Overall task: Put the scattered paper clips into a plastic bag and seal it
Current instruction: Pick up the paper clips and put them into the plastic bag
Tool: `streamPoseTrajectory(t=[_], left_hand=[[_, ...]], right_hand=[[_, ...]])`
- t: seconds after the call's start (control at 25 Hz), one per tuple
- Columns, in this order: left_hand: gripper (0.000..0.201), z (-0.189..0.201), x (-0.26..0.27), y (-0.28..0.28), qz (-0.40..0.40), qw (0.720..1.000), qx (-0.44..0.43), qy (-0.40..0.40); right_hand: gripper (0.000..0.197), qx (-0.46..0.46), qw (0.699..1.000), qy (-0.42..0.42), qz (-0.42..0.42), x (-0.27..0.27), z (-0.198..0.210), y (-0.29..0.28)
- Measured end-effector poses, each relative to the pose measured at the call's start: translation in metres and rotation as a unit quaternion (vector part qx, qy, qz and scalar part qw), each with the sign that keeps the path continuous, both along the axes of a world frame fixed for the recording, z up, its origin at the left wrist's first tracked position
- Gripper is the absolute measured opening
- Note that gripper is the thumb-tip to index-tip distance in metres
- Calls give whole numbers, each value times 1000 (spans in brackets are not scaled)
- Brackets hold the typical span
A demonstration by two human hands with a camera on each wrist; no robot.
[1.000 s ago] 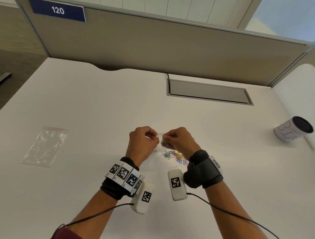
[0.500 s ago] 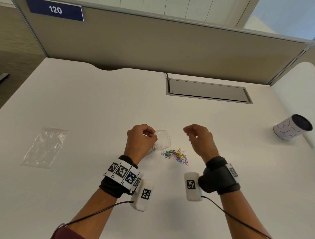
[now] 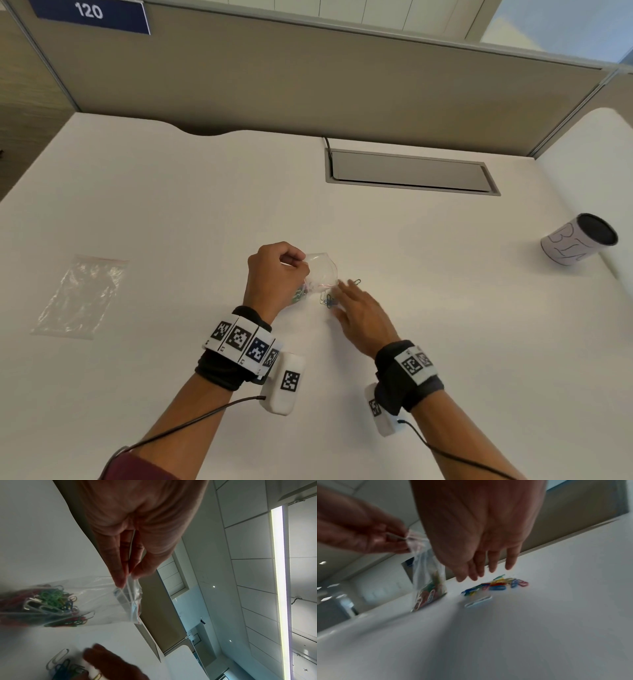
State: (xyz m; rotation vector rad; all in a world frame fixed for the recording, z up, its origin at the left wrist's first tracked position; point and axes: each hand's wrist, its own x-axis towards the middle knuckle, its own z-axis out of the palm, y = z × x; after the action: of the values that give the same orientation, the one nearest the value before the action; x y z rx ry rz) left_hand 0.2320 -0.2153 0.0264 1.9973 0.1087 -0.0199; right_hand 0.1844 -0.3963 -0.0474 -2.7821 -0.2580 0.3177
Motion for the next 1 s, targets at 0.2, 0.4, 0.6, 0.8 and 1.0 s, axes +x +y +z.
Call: streamPoseTrajectory(t=[0.2,0.4,0.6,0.8,1.0], left_hand=[[10,0,-2,-2,-2,1000,2,1],[9,-1,-3,-6,-3,1000,5,5],[10,-1,-4,-9,-9,1000,4,5],[10,-1,-4,-9,-6,1000,-1,9],[11,-1,-6,-10,-6,1000,-1,12]], right_hand=[[56,-80,993,34,76,-7,-9,7],[79,15,1000,23,8,0,-5,-20],[64,-44,994,72,76,15,-9,-33],[24,11,998,-40,48,11,-16,-33],[14,-1,999,-41,27,15,-10,-24]])
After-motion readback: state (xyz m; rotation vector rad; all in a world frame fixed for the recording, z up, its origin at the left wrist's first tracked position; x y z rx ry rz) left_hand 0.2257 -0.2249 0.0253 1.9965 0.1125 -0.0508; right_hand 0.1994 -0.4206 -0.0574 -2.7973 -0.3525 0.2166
